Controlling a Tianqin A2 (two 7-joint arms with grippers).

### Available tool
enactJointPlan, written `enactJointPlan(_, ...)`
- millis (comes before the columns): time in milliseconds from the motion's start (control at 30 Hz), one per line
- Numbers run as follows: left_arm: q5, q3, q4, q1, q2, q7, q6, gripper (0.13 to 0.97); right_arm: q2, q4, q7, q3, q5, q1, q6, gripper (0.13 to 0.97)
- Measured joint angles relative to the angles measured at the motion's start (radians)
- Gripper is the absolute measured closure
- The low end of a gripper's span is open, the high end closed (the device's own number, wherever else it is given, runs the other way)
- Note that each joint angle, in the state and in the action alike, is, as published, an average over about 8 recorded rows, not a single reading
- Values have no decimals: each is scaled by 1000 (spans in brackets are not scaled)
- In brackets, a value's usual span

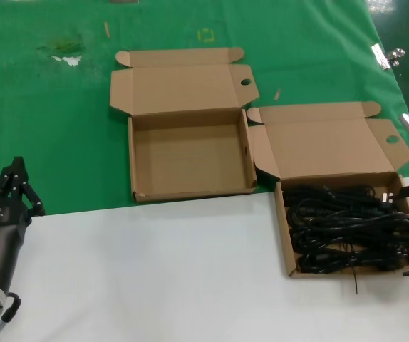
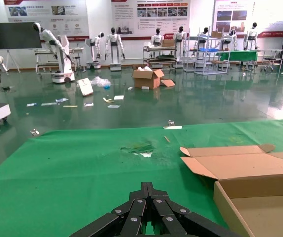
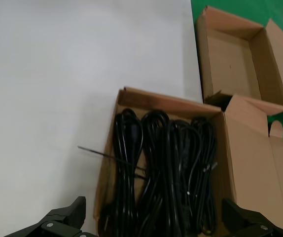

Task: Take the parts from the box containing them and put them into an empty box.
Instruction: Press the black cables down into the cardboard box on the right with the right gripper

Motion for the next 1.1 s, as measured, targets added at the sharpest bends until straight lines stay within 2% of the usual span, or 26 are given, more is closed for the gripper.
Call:
enactJointPlan(233,0,0,0,0,0,0,0,957,-40,-66,-36,-20,-37,42,18,166)
enactJointPlan(500,0,0,0,0,0,0,0,957,-71,-129,-66,-37,-63,84,25,269)
enactJointPlan(633,0,0,0,0,0,0,0,957,-82,-152,-75,-42,-71,100,29,269)
enactJointPlan(900,0,0,0,0,0,0,0,957,-96,-189,-83,-48,-84,123,37,438)
enactJointPlan(933,0,0,0,0,0,0,0,957,-97,-192,-84,-48,-85,125,38,438)
enactJointPlan(1100,0,0,0,0,0,0,0,957,-100,-200,-84,-50,-90,132,43,574)
